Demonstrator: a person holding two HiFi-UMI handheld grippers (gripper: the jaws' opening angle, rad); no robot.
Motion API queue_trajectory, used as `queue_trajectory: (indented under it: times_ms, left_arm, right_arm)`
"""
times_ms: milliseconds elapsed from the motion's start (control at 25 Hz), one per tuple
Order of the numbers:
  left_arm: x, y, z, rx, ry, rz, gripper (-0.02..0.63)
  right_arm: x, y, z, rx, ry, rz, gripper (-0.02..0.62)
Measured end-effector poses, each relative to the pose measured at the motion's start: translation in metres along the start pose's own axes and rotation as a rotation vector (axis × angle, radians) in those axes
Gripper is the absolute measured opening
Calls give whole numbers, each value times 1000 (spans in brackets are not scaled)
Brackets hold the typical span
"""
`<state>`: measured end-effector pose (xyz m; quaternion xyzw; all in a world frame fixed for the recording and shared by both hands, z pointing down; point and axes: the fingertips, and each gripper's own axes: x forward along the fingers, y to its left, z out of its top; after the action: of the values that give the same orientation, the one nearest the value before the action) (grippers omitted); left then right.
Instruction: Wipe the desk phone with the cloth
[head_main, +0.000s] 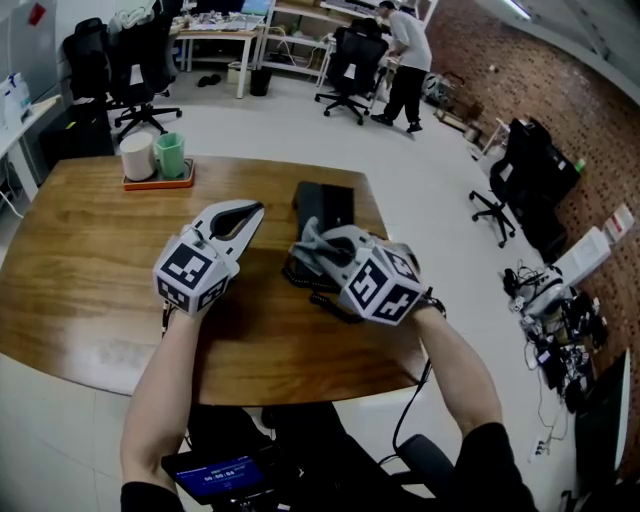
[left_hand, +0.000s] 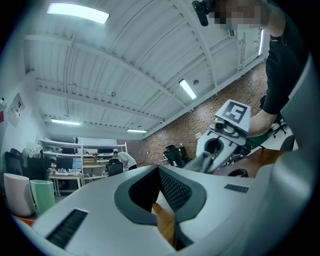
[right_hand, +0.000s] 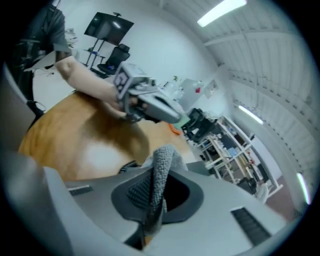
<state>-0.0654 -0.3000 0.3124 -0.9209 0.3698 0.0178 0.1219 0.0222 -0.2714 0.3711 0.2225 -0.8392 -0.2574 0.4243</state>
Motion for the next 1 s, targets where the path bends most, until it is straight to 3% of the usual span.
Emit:
queue_trajectory:
  times_ms: [160, 360, 640, 1000]
  left_arm:
    - [-3, 2, -2, -17, 0, 6, 0]
    - [-3, 0, -3, -29, 1, 2, 0]
    - [-1, -2, 1, -23, 1, -1, 0]
    - [-2, -2, 2, -17, 7, -2, 0]
  right_arm:
    - [16, -90, -3, 176, -39, -224, 25]
    - [47, -131, -9, 243, -26, -306, 25]
    - [60, -119, -3, 159, 28, -250, 25]
    - [23, -5, -4, 57, -5, -39, 23]
